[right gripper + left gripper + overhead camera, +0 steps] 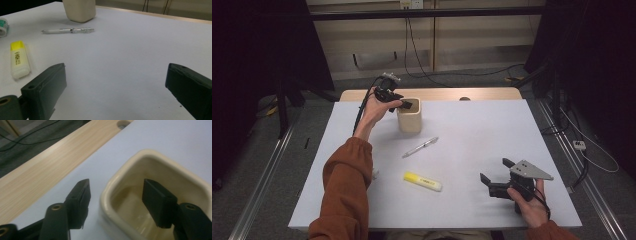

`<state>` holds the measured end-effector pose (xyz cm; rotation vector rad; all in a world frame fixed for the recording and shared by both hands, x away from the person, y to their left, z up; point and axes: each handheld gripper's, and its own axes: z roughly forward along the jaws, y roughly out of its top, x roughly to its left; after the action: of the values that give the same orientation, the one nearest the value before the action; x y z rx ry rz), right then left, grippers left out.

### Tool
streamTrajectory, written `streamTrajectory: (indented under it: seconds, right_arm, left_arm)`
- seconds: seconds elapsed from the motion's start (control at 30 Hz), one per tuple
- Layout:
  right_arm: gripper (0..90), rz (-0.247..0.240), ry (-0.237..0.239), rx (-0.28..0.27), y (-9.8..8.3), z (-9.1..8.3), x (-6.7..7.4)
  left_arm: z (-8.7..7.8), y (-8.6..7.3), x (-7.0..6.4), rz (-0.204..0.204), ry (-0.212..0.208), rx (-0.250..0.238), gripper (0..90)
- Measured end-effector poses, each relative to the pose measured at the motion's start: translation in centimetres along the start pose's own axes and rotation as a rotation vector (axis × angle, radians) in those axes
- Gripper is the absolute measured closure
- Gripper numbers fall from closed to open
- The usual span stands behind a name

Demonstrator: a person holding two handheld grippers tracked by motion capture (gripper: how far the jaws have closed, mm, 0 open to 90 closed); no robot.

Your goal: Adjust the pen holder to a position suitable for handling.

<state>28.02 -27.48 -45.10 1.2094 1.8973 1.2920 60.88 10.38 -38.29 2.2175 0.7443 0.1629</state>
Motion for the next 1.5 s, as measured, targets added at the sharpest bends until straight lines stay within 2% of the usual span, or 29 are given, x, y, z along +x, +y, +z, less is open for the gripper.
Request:
streamTrajectory:
  seconds: [0.03, 0.1, 0.23, 0.3, 0.37, 0.5, 0.53, 0.6, 0.63, 0.67, 0.7, 0.83, 0.97, 1.07, 1.13, 1.17, 1.37, 1.4, 1.43, 1.47, 1.5]
  right_arm:
    - [3.3, -0.001, 0.001, 0.0, 0.0, 0.0, 0.0]
    - [3.3, -0.001, 0.001, 0.001, 0.0, 0.0, 0.0]
    - [3.3, -0.003, 0.002, 0.002, 0.0, 0.1, 0.0]
    - [3.3, -0.004, 0.006, 0.008, 0.0, 0.1, 0.0]
    - [3.3, -0.001, 0.008, 0.009, 0.0, 0.2, 0.1]
    - [3.3, -0.005, 0.014, 0.01, 0.0, 0.2, 0.1]
    - [3.3, -0.004, 0.015, 0.01, 0.0, 0.2, 0.1]
    - [3.3, -0.001, 0.014, 0.009, 0.0, 0.2, 0.1]
    - [3.5, -0.003, 0.012, 0.007, 0.0, 0.2, 0.1]
    - [3.5, -0.004, 0.01, 0.004, 0.1, 0.2, 0.1]
    - [3.5, -0.007, 0.011, 0.001, 0.1, 0.2, 0.1]
    - [3.5, -0.005, 0.012, 0.003, 0.1, 0.1, 0.1]
    - [3.5, -0.008, 0.015, 0.002, 0.1, 0.1, 0.1]
    - [3.5, -0.007, 0.014, 0.001, 0.1, 0.1, 0.1]
    - [3.5, -0.01, 0.015, 0.001, 0.1, 0.1, 0.1]
    - [3.5, -0.009, 0.015, 0.002, 0.1, 0.1, 0.1]
    - [3.5, -0.009, 0.015, 0.002, 0.1, 0.2, 0.1]
    - [3.5, -0.008, 0.013, 0.004, 0.1, 0.2, 0.1]
    - [3.5, -0.007, 0.013, 0.004, 0.1, 0.2, 0.1]
    - [3.5, -0.008, 0.015, 0.002, 0.1, 0.2, 0.1]
    - [3.5, -0.009, 0.016, 0.002, 0.1, 0.2, 0.1]
  left_arm:
    - [-0.1, -0.1, 0.2, -0.005, -0.013, 0.008, 42.4]
    - [0.0, -0.1, 0.1, -0.001, -0.011, 0.014, 45.8]
    - [0.2, -0.1, 0.0, -0.006, 0.001, 0.012, 49.7]
    - [0.4, 0.0, -0.1, 0.007, 0.017, 0.037, 55.7]
    - [0.6, -0.1, 0.0, 0.004, 0.021, 0.045, 57.3]
    - [0.5, 0.0, 0.4, 0.018, 0.016, 0.041, 61.9]
    - [0.4, 0.0, 0.3, 0.008, 0.013, 0.033, 64.2]
    - [0.4, 0.1, 0.4, 0.015, 0.014, 0.033, 66.9]
    - [0.3, 0.3, 0.3, 0.029, 0.0, 0.043, 70.1]
    - [0.2, 0.4, 0.4, 0.061, 0.003, 0.068, 70.9]
    - [0.2, 0.5, 0.4, 0.069, 0.005, 0.079, 71.0]
    - [0.3, 0.6, 0.3, 0.054, 0.006, 0.079, 71.8]
    - [0.2, 0.7, 0.3, 0.071, 0.011, 0.112, 72.3]
    - [0.1, 0.6, 0.3, 0.045, 0.019, 0.108, 72.4]
    - [0.2, 0.4, 0.2, -0.012, 0.019, 0.073, 72.2]
    - [0.1, 0.4, 0.2, -0.019, 0.02, 0.072, 72.1]
    - [-0.4, 0.5, 0.1, -0.016, 0.035, 0.062, 71.6]
    - [-0.6, 0.5, 0.2, -0.003, 0.03, 0.067, 71.4]
    - [-0.6, 0.5, 0.1, -0.025, 0.029, 0.051, 71.3]
    - [-0.8, 0.5, 0.2, -0.014, 0.022, 0.057, 71.5]
    - [-0.9, 0.5, 0.0, -0.033, 0.026, 0.039, 71.4]
